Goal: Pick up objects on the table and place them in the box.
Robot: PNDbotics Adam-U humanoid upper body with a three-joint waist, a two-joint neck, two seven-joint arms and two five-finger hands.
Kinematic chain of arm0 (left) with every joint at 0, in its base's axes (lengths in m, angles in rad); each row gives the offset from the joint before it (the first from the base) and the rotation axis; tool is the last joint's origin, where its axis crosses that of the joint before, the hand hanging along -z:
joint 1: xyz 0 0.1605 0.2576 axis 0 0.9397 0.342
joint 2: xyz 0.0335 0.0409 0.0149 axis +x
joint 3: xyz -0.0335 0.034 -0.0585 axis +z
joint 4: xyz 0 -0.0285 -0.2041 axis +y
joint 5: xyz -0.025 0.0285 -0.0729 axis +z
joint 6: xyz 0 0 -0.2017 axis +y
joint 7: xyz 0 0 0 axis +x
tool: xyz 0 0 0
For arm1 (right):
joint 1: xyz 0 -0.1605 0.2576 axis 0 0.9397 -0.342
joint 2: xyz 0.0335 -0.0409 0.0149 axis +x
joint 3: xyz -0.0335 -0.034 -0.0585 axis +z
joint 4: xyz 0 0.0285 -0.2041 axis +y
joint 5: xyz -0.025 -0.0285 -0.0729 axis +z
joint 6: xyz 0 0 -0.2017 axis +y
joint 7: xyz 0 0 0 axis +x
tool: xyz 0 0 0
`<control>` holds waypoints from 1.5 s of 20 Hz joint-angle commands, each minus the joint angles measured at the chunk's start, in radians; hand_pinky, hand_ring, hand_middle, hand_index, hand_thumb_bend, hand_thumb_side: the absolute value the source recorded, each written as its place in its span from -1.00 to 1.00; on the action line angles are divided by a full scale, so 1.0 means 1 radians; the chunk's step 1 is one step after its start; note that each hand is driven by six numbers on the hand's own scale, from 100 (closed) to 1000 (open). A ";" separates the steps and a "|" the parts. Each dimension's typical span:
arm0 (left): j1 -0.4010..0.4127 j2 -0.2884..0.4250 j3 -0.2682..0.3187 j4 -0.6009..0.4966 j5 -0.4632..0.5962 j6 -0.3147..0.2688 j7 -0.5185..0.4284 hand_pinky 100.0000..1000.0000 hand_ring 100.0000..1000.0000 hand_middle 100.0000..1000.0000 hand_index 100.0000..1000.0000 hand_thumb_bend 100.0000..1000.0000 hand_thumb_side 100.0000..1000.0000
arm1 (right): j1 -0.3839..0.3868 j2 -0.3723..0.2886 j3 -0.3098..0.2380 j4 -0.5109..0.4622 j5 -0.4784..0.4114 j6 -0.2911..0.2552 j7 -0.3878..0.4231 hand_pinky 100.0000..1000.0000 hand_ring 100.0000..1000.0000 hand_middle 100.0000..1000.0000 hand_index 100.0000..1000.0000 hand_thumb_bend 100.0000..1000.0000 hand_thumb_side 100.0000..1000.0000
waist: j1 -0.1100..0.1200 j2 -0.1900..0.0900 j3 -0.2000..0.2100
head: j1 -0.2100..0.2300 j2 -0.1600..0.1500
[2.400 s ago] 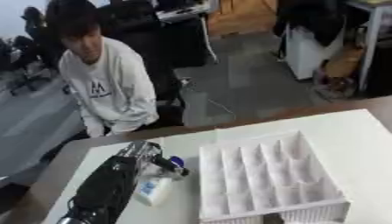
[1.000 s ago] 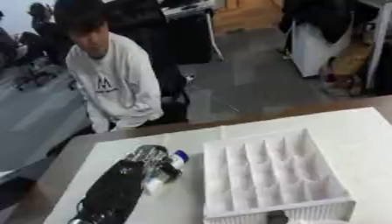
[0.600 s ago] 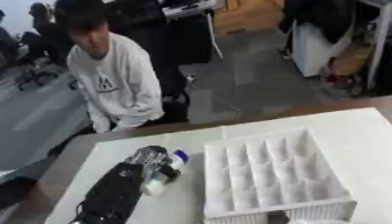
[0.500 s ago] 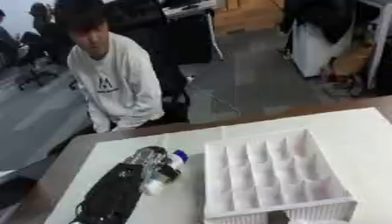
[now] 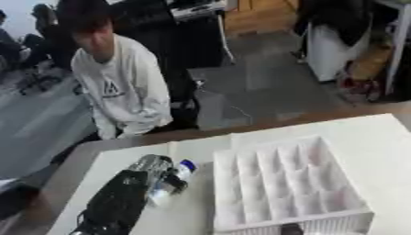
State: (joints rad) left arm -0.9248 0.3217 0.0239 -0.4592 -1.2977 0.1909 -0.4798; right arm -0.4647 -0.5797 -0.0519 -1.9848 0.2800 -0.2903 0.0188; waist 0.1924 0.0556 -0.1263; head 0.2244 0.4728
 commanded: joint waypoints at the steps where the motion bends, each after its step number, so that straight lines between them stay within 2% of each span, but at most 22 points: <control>1: -0.004 0.014 -0.001 -0.014 -0.007 -0.013 0.085 -1.00 -1.00 -0.93 -0.46 -1.00 0.07 | -0.015 -0.016 -0.005 -0.015 0.001 -0.001 0.002 -0.19 -0.07 -0.22 0.04 -0.38 0.69 | -0.010 -0.008 0.002 | 0.008 0.005; 2: -0.006 0.017 -0.001 -0.016 -0.009 -0.020 0.113 -1.00 -1.00 -1.00 -0.50 -1.00 0.10 | -0.015 -0.016 -0.005 -0.015 0.001 -0.001 0.002 -0.19 -0.07 -0.22 0.04 -0.38 0.69 | -0.010 -0.009 0.002 | 0.009 0.006; 3: -0.010 0.021 -0.001 -0.018 -0.008 -0.028 0.140 -1.00 -1.00 -1.00 -0.51 -1.00 0.04 | -0.014 -0.016 -0.005 -0.015 0.001 -0.001 0.001 -0.19 -0.07 -0.22 0.04 -0.37 0.69 | -0.010 -0.009 0.003 | 0.010 0.007; 7: -0.029 0.045 0.002 -0.024 0.009 -0.052 0.210 -1.00 -1.00 -1.00 -0.54 -1.00 0.01 | -0.012 -0.017 -0.005 -0.015 0.002 0.000 0.001 -0.19 -0.07 -0.22 0.04 -0.37 0.69 | -0.010 -0.010 0.004 | 0.010 0.010; 17: -0.084 0.109 -0.016 -0.075 0.105 -0.080 0.290 -1.00 -1.00 -1.00 -0.55 -1.00 0.11 | -0.005 -0.021 -0.006 -0.015 0.004 0.001 0.000 -0.19 -0.07 -0.22 0.04 -0.38 0.68 | -0.009 -0.014 0.011 | 0.016 0.027; 22: -0.088 0.117 -0.043 -0.108 0.178 -0.126 0.289 -1.00 -1.00 -1.00 -0.56 -1.00 0.09 | -0.002 -0.021 -0.011 -0.015 0.007 0.005 -0.006 -0.19 -0.07 -0.22 0.04 -0.38 0.69 | -0.009 -0.016 0.013 | 0.021 0.035; 30: -0.079 0.124 -0.116 -0.208 0.312 -0.251 0.293 -1.00 -1.00 -1.00 -0.58 -1.00 0.09 | -0.001 -0.022 -0.014 -0.015 0.012 0.009 -0.013 -0.19 -0.07 -0.22 0.04 -0.37 0.69 | -0.008 -0.016 0.013 | 0.019 0.044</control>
State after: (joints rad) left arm -0.9826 0.4028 -0.0847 -0.6371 -1.0068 -0.0434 -0.1884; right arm -0.4558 -0.5808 -0.0583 -1.9848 0.2880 -0.2814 0.0095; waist 0.1923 0.0561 -0.1150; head 0.2368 0.5157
